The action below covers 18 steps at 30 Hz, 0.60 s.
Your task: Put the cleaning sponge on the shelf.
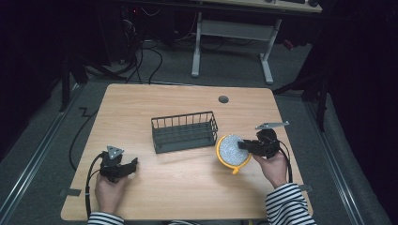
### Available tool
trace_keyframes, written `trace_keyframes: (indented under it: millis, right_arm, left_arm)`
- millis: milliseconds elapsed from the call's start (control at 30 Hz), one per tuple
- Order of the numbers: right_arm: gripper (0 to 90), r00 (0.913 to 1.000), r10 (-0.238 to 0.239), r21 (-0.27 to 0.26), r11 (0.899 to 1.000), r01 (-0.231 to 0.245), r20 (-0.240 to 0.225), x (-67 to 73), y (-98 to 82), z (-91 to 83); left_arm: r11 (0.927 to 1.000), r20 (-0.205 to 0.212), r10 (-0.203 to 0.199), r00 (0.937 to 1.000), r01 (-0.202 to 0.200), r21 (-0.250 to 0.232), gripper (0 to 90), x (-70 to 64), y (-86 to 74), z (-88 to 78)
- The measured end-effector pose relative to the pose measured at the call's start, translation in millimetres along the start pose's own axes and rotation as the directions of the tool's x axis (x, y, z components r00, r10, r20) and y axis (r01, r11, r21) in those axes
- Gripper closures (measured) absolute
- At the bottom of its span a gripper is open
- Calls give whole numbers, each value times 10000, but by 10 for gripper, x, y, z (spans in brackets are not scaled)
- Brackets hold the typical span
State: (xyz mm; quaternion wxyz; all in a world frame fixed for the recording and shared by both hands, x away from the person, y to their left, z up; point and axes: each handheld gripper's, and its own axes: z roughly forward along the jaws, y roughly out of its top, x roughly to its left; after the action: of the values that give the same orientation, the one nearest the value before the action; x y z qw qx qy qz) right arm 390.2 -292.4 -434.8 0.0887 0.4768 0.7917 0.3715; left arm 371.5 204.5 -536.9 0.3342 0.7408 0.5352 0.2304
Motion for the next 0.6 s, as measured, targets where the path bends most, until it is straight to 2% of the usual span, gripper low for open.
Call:
trace_keyframes:
  millis: [367, 600]
  right_arm:
    - [782, 9991, -419, -614, 9973, 411, -114, 86, 390, -175]
    - [782, 9977, -663, -676, 9956, 652, -135, 155, 627, -133]
  left_arm:
    - [10000, 5, -1, 10000, 1, -4, 278, -1, 0, 1]
    - [10000, 31, 7, 10000, -7, -1, 271, 0, 0, 0]
